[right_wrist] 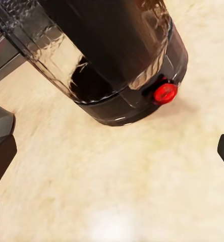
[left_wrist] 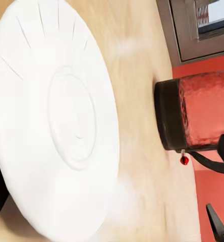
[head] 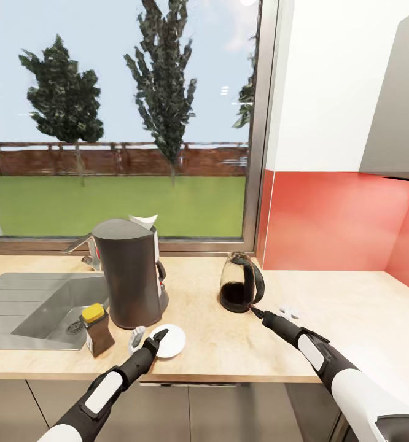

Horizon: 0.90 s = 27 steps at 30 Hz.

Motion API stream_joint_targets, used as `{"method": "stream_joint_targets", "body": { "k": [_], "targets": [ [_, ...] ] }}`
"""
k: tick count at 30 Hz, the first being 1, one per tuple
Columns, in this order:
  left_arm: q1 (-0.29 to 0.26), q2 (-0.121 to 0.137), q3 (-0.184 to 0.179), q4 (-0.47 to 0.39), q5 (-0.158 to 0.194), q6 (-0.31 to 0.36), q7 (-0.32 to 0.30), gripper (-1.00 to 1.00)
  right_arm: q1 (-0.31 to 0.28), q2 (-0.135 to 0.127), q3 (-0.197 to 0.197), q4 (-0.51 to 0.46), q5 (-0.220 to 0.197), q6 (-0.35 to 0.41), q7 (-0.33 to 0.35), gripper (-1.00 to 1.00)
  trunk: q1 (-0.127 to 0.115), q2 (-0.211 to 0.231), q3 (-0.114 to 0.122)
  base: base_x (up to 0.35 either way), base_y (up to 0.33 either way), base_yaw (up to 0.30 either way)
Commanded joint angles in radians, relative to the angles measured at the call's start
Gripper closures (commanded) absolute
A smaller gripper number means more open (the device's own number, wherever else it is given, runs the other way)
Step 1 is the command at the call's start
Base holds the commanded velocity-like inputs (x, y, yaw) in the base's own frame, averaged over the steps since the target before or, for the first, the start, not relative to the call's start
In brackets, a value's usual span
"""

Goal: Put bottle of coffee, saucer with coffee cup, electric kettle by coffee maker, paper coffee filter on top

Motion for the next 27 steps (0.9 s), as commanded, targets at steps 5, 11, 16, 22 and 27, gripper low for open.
{"method": "stream_joint_targets", "body": {
  "k": [5, 11, 16, 22, 27],
  "targets": [
    [0.0, 0.001, -0.005, 0.001, 0.005, 0.002, 0.001, -1.0, 0.0, -0.001, 0.007, -0.001, -0.01, 0.004, 0.0, -1.0, 0.0, -0.001, -0.001, 0.0, 0.0, 0.0],
    [0.0, 0.001, -0.005, 0.001, 0.005, 0.002, 0.001, -1.0, 0.0, -0.001, 0.007, -0.001, -0.01, 0.004, 0.0, -1.0, 0.0, -0.001, -0.001, -0.161, 0.067, 0.0],
    [0.0, 0.001, -0.005, 0.001, 0.005, 0.002, 0.001, -1.0, 0.0, -0.001, 0.007, -0.001, -0.011, 0.004, 0.0, -1.0, 0.0, -0.001, -0.001, -0.276, 0.199, 0.0],
    [0.0, 0.001, -0.005, 0.001, 0.005, 0.002, 0.001, -1.0, 0.0, -0.002, 0.007, -0.001, -0.011, 0.004, 0.0, -1.0, 0.0, -0.001, -0.001, -0.275, 0.222, 0.0],
    [0.001, -0.001, -0.006, 0.001, 0.005, 0.002, 0.001, -1.0, 0.0, -0.002, 0.007, -0.001, -0.011, 0.004, 0.0, -1.0, 0.0, -0.001, -0.001, -0.274, 0.226, 0.0]
  ]
}}
